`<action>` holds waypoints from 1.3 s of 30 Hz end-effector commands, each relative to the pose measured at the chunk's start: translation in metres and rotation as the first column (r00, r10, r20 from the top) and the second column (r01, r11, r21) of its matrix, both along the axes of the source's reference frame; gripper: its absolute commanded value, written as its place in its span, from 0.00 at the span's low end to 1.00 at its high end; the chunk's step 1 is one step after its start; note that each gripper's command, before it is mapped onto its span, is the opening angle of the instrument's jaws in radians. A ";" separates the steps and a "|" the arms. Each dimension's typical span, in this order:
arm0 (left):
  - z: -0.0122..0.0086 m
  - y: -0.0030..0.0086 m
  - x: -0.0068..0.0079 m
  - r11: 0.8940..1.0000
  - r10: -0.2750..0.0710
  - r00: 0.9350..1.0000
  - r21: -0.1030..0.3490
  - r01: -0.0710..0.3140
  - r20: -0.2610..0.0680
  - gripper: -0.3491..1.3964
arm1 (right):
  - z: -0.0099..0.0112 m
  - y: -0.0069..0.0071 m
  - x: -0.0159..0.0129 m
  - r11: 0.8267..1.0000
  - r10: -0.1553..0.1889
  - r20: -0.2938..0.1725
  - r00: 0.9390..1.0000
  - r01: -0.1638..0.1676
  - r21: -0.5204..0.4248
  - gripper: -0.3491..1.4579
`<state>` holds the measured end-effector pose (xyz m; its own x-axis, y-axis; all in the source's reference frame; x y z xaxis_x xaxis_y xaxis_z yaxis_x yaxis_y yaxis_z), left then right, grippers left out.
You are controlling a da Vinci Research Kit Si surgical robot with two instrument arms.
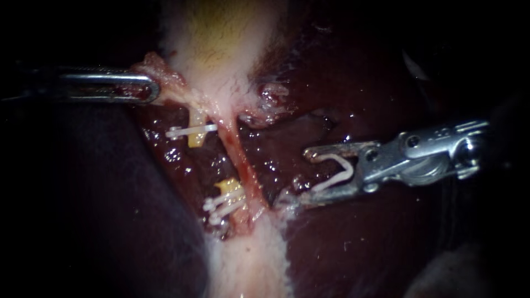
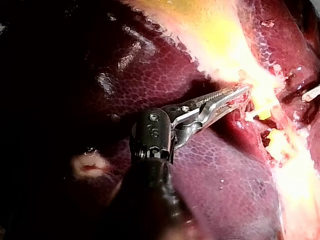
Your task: Clipping first clip right tube
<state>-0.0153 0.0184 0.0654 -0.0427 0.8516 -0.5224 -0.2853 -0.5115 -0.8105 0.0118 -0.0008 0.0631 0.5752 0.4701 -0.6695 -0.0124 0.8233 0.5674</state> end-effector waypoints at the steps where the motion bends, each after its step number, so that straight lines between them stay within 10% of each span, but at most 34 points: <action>1: -0.0001 0.0000 0.0000 1.000 0.001 1.000 0.000 -0.001 0.001 0.00 | 0.0004 -0.0001 0.0003 1.000 -0.001 0.001 1.000 0.001 0.004 0.47; 15: -0.0001 0.0000 -0.0002 1.000 0.000 1.000 0.000 0.000 0.000 0.00 | 0.0030 -0.0004 0.0062 0.997 0.019 -0.084 0.996 -0.013 0.076 0.47; 28: -0.0001 0.0000 -0.0002 1.000 0.000 1.000 0.000 0.000 0.000 0.00 | 0.0026 -0.0010 0.0085 0.988 0.039 -0.198 0.979 -0.008 0.154 0.46; 39: -0.0001 0.0000 -0.0002 1.000 0.000 1.000 0.000 0.000 0.000 0.00 | 0.0027 -0.0035 0.0090 0.976 -0.019 -0.231 0.973 0.068 0.208 0.45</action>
<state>-0.0155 0.0184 0.0652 -0.0428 0.8518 -0.5222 -0.2853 -0.5113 -0.8107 0.0208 -0.0047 0.0660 0.4446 0.5918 -0.6724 0.1760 0.6783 0.7134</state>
